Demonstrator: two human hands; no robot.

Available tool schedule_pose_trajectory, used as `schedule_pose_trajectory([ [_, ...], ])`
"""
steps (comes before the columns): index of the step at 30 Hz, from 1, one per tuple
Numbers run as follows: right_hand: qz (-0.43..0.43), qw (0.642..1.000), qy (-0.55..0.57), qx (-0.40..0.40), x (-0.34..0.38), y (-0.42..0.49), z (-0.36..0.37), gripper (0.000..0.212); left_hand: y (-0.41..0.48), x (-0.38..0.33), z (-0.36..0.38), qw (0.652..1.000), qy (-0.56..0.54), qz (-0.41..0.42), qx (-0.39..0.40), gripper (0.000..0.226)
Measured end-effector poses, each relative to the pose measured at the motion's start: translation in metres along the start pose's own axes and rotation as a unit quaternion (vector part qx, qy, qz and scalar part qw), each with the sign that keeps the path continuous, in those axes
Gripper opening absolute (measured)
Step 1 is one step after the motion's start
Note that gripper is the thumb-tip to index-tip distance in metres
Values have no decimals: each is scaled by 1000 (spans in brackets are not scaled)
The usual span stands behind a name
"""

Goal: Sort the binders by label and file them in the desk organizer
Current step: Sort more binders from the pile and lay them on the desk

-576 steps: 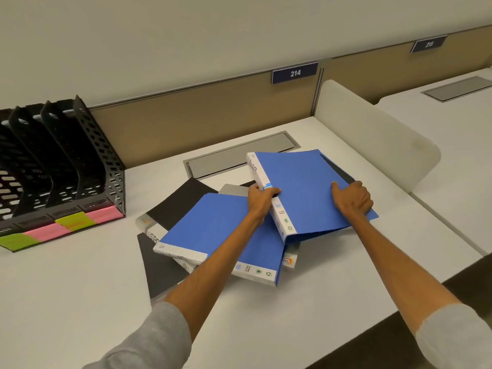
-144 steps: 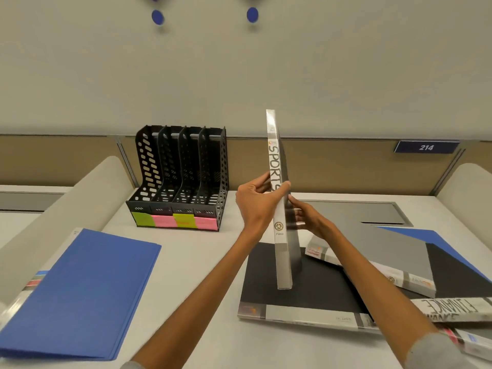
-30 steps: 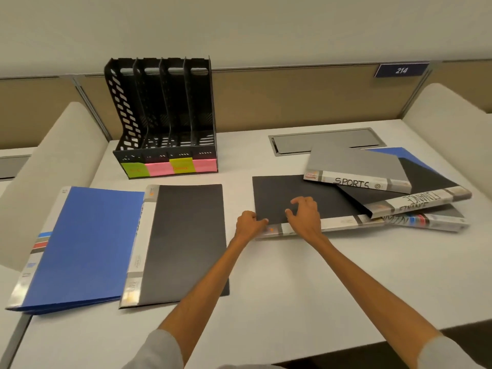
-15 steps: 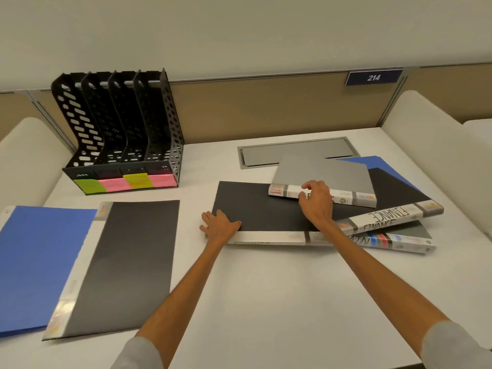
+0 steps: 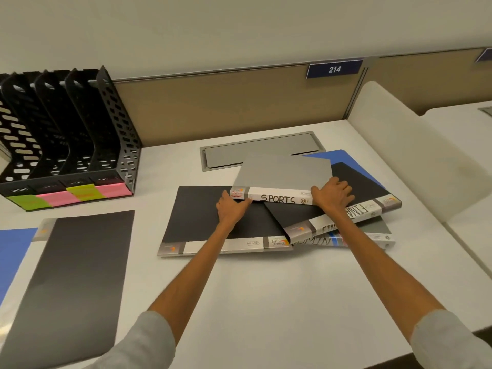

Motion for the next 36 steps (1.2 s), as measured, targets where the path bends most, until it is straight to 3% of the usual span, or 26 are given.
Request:
schedule_pose_trajectory([
  [6,9,999,25,25,-2,2,8,61,10,-3,9,1000,5,4,4,72],
  [10,73,992,93,39,1,3,6,61,12,-4,6,999,-46,-6,1,65],
  [16,158,970,171,72,4,4,1,67,10,-33,-13,960,-269,-51,-49,64],
  [20,159,952,241,101,24,-6,0,59,3,-71,-33,915,-398,-9,-68,77],
  [26,138,913,338,180,80,-39,-1,54,-5,-105,-80,896,-419,80,-121,119],
  [31,113,897,367,218,142,-75,-12,61,-18,-98,-95,932,-328,122,-95,105],
  [36,19,904,329,273,190,-100,-26,72,-20,-71,-117,927,-350,111,-76,86],
])
Point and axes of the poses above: each hand's wrist, its own y-axis towards the middle knuckle, its own z-axis out of the palm, x = y × z, the point moved 3 cm from there along y, towards the middle knuckle, and after that the axes turned 15 degrees about -x, right-handed, at the moved point
